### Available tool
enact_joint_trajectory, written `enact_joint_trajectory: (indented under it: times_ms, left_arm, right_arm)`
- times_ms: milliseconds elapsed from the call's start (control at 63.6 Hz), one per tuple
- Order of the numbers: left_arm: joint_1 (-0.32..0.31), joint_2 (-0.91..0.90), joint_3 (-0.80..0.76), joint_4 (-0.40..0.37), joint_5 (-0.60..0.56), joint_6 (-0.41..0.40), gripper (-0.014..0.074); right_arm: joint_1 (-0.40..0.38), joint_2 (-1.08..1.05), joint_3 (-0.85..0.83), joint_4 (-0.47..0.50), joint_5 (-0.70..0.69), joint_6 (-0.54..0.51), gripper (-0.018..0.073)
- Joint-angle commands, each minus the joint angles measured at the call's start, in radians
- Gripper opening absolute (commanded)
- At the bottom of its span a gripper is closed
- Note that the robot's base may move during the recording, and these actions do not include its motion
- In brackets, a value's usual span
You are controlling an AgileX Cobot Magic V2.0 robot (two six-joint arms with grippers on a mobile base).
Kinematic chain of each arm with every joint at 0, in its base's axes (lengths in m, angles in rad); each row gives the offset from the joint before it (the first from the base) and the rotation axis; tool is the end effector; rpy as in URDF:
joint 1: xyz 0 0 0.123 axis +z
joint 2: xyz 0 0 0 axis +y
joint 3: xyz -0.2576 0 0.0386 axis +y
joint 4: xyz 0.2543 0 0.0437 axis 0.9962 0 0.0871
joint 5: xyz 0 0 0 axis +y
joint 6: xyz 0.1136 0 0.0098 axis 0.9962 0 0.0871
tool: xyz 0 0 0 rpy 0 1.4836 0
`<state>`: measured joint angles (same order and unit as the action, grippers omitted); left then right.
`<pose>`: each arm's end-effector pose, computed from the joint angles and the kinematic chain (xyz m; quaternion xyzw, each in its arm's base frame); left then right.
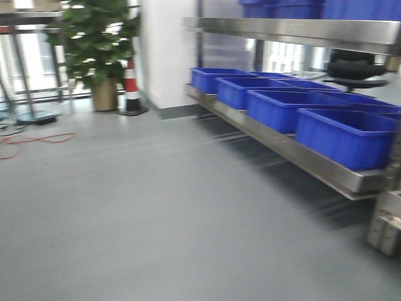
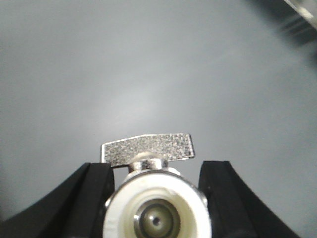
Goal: Place valve from conveyor to right shelf box
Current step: 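Drive the base up to the steel shelf with blue bins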
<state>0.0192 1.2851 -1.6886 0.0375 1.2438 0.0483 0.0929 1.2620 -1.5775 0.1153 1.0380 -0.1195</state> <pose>0.2641 0.0091 0.4431 0.0118 0.9173 0.0321 0.3966 0.2759 0.0371 0.4334 -0.0907 0.8865 0.0515 0.4509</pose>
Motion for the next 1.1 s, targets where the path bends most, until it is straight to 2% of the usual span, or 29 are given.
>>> enact_joint_trajectory:
  times_ms: [0, 1085]
  left_arm:
    - [-0.008, -0.012, -0.011, -0.006, -0.046, -0.008, -0.0111]
    - [-0.006, -0.012, -0.011, -0.006, -0.046, -0.008, -0.0111]
  right_arm:
    - [-0.004, -0.015, -0.018, -0.01, -0.06, -0.003, -0.0155]
    - [-0.004, -0.015, -0.018, -0.01, -0.06, -0.003, -0.0155]
